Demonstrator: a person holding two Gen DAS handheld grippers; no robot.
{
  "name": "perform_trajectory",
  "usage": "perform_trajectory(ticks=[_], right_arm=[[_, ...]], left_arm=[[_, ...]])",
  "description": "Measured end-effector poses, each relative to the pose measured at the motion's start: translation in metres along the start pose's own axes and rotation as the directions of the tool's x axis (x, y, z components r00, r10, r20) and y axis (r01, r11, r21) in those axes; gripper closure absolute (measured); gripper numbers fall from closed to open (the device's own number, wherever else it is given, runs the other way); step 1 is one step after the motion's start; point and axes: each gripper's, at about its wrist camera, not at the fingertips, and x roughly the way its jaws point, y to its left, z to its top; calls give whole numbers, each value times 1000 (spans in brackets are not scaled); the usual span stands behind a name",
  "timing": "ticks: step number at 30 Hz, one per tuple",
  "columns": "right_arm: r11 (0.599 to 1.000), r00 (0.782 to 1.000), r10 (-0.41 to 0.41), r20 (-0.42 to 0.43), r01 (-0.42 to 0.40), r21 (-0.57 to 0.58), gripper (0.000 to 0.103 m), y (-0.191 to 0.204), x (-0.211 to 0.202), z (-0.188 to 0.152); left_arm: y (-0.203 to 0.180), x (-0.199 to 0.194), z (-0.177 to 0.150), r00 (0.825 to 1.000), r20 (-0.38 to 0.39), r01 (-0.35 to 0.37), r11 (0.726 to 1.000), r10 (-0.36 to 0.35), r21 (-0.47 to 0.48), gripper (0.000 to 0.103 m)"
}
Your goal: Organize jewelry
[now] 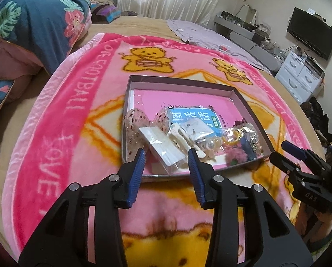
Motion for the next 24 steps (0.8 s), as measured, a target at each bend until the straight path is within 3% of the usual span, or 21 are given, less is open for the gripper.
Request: perform_trajectory(ticks=[4, 7, 10, 12, 16, 18, 24], right_arm=[[999, 999, -52, -15, 52, -2, 29, -5, 2, -1], [991, 989, -136, -65, 136, -11, 29, -10, 13, -4], [987, 982, -160, -103, 163, 12, 29, -19, 26, -5], [986, 981, -162, -110, 165, 26, 29, -25, 30, -5], [984, 978, -167, -126, 173, 38, 29, -30, 41, -1], [985, 977, -163, -134, 169, 37, 29, -31, 47, 0], [983, 973, -176, -148, 181, 19, 28, -28, 56, 2]], left_arm=[[1, -1, -4, 1000, -11, -4, 1000, 4, -5, 60], [0, 2, -6, 1000, -24, -6, 1000, 6, -1, 46], [-5, 9, -9, 999, -39, -19, 1000, 20, 10, 34], [-9, 17, -12, 998, -57, -16, 1000, 17, 22, 21], [-16, 30, -15, 997, -80, -16, 999, 19, 41, 17], [-16, 35, -13, 996, -87, -31, 999, 34, 37, 10], [-8, 43, -8, 995, -90, -52, 999, 53, 16, 10]])
